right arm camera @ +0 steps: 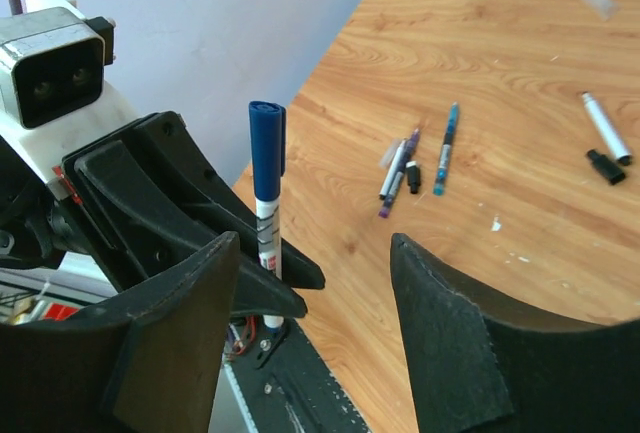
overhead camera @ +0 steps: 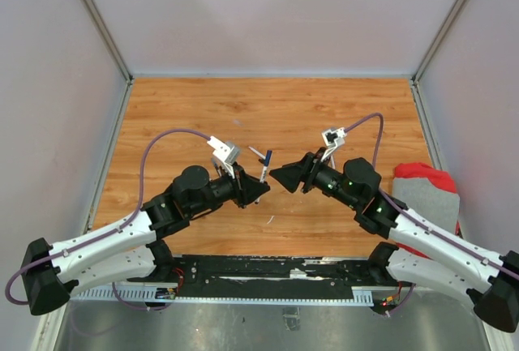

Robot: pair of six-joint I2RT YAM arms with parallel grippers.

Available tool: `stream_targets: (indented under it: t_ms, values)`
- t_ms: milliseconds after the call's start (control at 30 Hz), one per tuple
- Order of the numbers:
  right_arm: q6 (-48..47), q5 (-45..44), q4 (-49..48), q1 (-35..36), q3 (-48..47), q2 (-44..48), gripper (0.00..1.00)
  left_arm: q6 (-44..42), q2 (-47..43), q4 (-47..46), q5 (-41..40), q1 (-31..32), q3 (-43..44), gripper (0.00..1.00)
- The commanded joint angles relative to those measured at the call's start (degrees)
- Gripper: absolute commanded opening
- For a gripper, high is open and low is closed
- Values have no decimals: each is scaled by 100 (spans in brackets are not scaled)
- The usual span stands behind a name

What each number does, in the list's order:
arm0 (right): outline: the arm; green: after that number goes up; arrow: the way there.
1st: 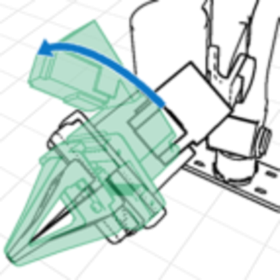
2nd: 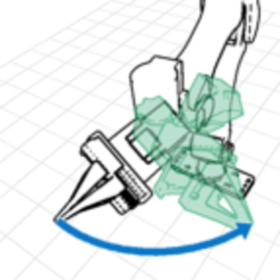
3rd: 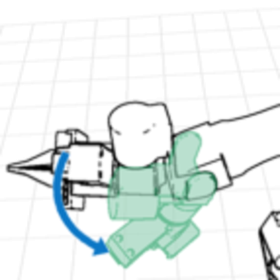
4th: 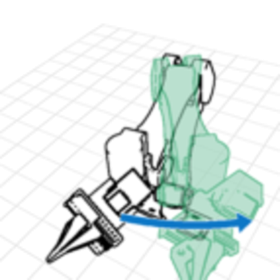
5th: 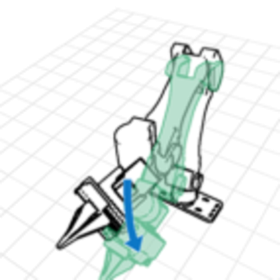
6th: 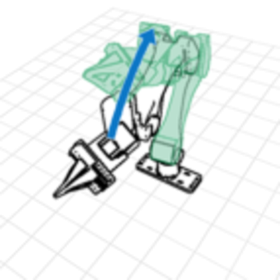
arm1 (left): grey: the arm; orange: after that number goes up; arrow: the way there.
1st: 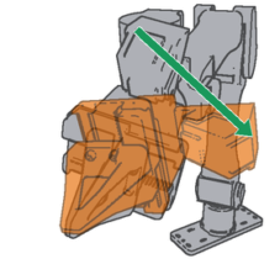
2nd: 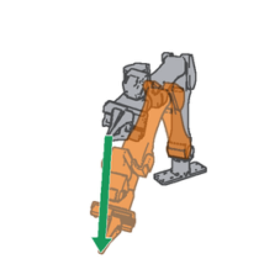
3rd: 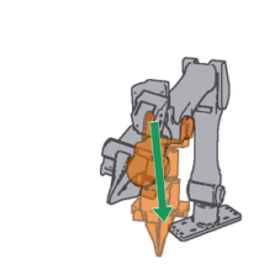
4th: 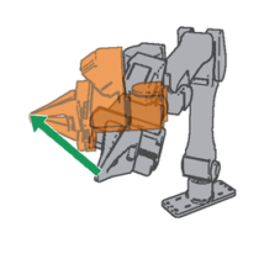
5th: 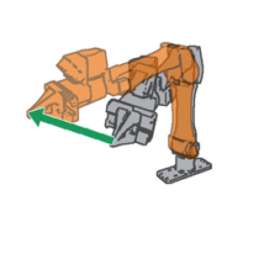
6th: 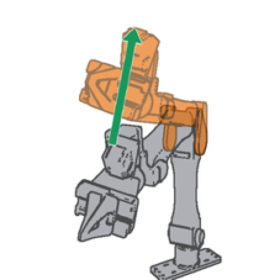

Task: Insert the pens into the pen caps
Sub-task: Insert the pen cap onto the pen.

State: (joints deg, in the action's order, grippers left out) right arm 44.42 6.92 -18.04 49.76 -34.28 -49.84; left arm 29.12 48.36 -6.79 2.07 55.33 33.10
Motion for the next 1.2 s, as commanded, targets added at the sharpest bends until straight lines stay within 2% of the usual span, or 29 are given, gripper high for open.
stream_targets:
  t_ms: [0,133,300,500,600,800,1167]
  values:
    - [-583,-615,934,43,-286,475,64,-87,-144,-120,-138,48,145,1]
    - [-899,-1039,1555,44,-568,782,65,-112,-185,-33,-202,54,159,1]
    - [-1269,-1452,1741,43,-786,1055,66,-149,-193,50,-233,54,168,1]
    - [-1411,-1984,2901,21,-1791,613,65,-161,-156,85,-209,50,189,0]
    - [-1348,-1586,3192,-166,-2198,319,65,-159,-122,64,-181,55,188,1]
    - [-1179,-585,2952,-289,-2685,-278,67,-118,-117,-8,-152,57,149,0]
    - [-731,336,2091,-237,-2644,-1045,66,-113,-53,-66,-96,56,146,1]
